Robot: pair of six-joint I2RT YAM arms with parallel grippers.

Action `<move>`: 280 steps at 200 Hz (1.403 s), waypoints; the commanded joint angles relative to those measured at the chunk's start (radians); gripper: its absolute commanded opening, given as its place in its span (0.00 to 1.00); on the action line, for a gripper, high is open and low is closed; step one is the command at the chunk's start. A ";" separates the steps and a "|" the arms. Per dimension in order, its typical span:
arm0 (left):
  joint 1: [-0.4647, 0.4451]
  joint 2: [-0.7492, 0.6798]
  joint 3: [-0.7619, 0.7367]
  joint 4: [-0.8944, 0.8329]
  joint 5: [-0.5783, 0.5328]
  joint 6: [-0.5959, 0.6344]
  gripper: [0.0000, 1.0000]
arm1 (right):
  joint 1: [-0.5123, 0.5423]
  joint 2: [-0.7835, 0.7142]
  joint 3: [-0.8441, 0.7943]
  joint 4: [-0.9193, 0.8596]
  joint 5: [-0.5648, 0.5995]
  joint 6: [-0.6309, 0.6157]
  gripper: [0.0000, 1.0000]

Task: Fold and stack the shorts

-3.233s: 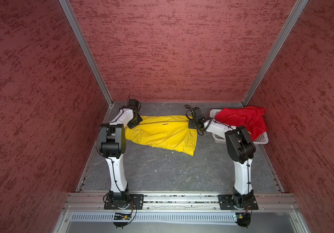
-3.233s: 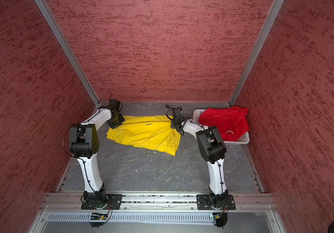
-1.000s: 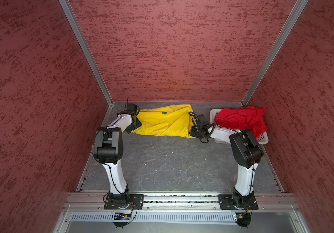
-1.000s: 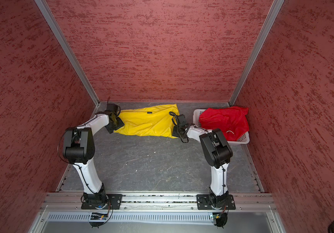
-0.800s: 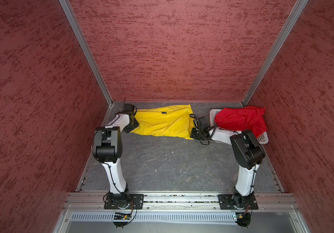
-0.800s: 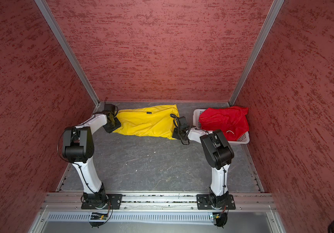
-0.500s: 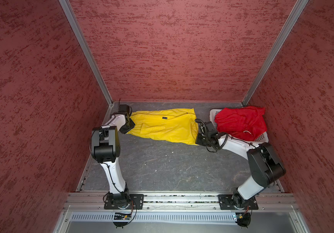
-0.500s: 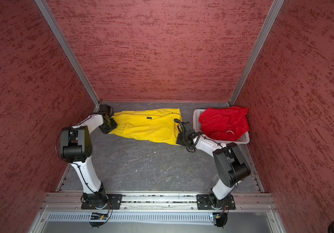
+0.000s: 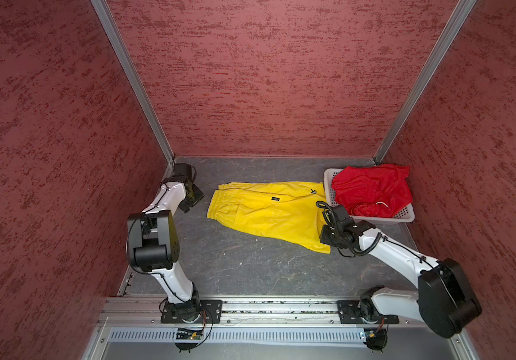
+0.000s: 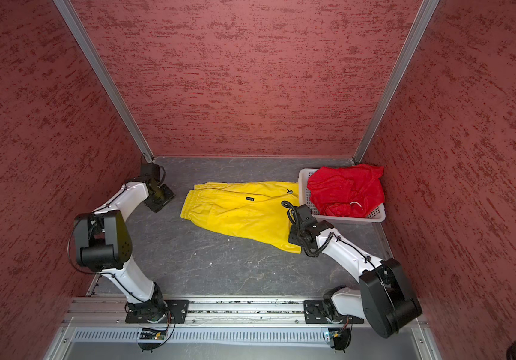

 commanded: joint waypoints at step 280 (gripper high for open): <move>-0.301 0.315 0.322 -0.118 -0.206 0.247 0.39 | 0.159 1.069 1.165 -0.027 -0.013 -0.171 0.53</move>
